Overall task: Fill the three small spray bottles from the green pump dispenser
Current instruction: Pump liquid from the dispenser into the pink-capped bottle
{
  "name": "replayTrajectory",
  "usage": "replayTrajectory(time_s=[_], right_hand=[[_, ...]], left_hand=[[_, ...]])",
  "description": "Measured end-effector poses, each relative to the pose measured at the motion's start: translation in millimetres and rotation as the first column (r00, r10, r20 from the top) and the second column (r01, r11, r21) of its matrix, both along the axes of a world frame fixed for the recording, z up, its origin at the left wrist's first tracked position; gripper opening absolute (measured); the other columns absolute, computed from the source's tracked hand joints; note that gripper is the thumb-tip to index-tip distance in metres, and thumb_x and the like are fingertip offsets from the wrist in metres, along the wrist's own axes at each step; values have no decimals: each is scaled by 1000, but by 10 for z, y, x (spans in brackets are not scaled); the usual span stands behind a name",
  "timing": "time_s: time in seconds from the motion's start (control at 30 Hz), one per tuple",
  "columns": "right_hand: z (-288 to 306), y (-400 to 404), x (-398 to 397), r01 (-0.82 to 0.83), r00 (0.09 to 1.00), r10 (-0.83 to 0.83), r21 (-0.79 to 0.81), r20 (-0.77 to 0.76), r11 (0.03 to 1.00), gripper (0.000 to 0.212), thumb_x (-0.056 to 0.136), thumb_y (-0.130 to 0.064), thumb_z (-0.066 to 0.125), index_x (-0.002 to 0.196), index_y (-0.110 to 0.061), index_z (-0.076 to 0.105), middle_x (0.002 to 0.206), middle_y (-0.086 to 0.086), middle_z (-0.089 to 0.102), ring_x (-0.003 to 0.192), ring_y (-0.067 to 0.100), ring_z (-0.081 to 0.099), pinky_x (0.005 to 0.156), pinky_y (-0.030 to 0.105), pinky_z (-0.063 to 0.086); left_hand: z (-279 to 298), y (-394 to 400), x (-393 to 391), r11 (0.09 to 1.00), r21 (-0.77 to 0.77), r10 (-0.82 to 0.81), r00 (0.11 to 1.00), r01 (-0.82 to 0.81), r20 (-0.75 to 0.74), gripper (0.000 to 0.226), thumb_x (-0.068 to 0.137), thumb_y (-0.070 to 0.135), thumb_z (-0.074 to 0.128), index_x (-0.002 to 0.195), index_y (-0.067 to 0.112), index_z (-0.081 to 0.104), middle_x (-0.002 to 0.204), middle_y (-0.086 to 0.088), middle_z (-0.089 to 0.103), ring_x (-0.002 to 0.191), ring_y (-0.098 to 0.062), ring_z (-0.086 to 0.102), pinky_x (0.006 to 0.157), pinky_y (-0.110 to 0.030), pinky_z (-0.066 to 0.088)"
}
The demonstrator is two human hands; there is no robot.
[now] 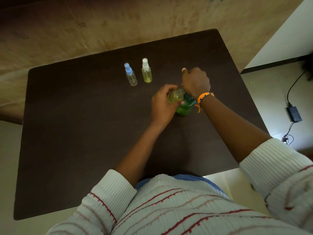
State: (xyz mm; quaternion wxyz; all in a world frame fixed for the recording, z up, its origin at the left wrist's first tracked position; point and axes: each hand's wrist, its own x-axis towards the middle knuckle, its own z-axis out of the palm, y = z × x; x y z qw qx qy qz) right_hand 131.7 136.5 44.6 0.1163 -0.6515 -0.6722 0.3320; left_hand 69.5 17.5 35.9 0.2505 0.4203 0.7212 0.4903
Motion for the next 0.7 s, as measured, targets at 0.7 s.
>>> replayTrajectory(time_s=[0.7], right_hand=[[122, 10, 18, -65, 993, 42, -208, -114, 976, 61, 88, -56, 44, 117, -8, 67, 125, 15, 63, 115, 35, 58, 101, 42, 45]], left_hand=[[54, -22, -43, 1000, 22, -3, 999, 4, -37, 48, 63, 8, 82, 108, 9, 65, 104, -3, 67, 92, -4, 58, 77, -5, 43]])
